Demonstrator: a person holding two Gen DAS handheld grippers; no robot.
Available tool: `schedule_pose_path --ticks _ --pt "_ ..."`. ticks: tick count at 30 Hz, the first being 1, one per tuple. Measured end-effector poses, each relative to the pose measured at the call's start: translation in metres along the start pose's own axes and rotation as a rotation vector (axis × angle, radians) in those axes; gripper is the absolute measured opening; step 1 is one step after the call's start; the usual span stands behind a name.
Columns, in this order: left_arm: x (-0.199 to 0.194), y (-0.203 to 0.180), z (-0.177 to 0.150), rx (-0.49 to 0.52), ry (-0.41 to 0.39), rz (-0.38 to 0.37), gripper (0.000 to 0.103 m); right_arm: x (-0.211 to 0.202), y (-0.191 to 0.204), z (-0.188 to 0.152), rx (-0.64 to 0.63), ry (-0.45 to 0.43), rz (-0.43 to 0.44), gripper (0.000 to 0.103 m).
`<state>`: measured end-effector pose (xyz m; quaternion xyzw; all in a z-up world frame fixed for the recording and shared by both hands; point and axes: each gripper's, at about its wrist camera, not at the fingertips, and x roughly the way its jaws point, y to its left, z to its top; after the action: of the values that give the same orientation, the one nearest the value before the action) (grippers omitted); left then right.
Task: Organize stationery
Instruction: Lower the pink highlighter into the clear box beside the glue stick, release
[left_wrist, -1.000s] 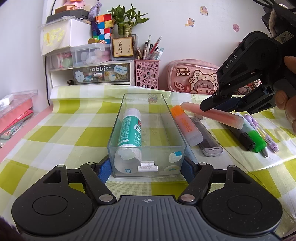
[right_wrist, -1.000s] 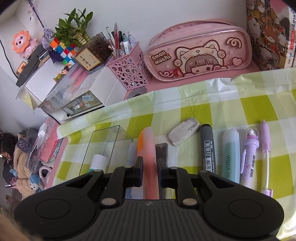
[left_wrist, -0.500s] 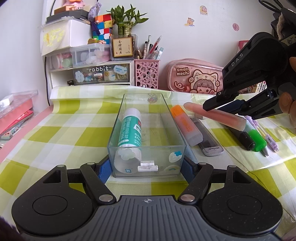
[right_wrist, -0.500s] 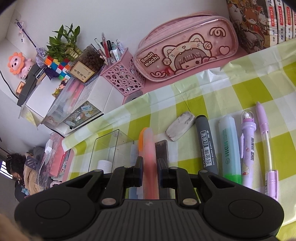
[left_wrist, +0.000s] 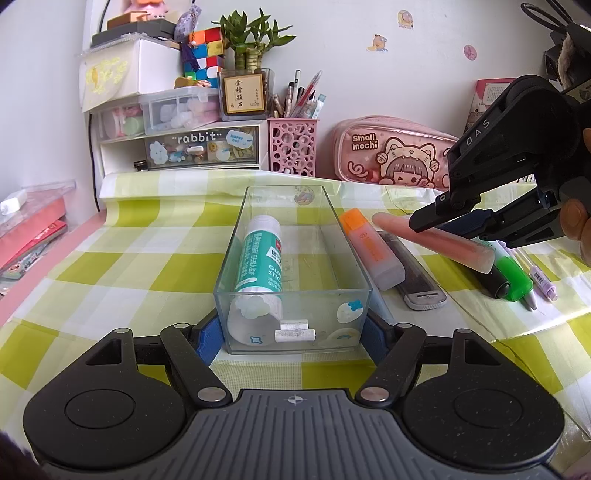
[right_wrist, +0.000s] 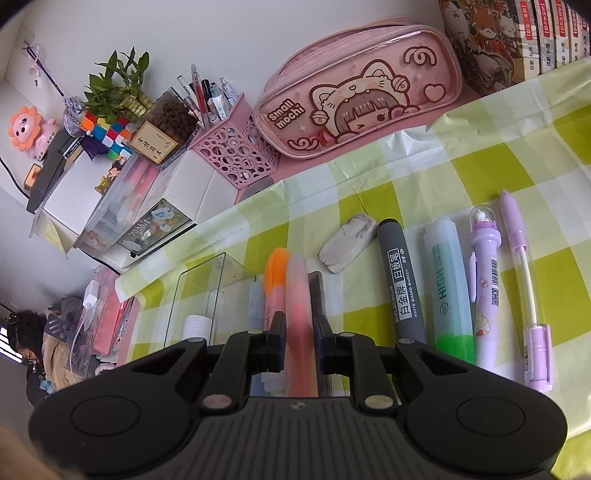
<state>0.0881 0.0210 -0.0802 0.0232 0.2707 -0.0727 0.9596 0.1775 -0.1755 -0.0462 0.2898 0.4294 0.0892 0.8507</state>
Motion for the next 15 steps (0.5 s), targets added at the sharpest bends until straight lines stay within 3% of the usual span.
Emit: schedule_pose_path --ticks 15 --pt "0.000 0.000 0.000 0.001 0.000 0.001 0.072 -0.013 0.022 -0.010 -0.048 -0.032 0.007 0.010"
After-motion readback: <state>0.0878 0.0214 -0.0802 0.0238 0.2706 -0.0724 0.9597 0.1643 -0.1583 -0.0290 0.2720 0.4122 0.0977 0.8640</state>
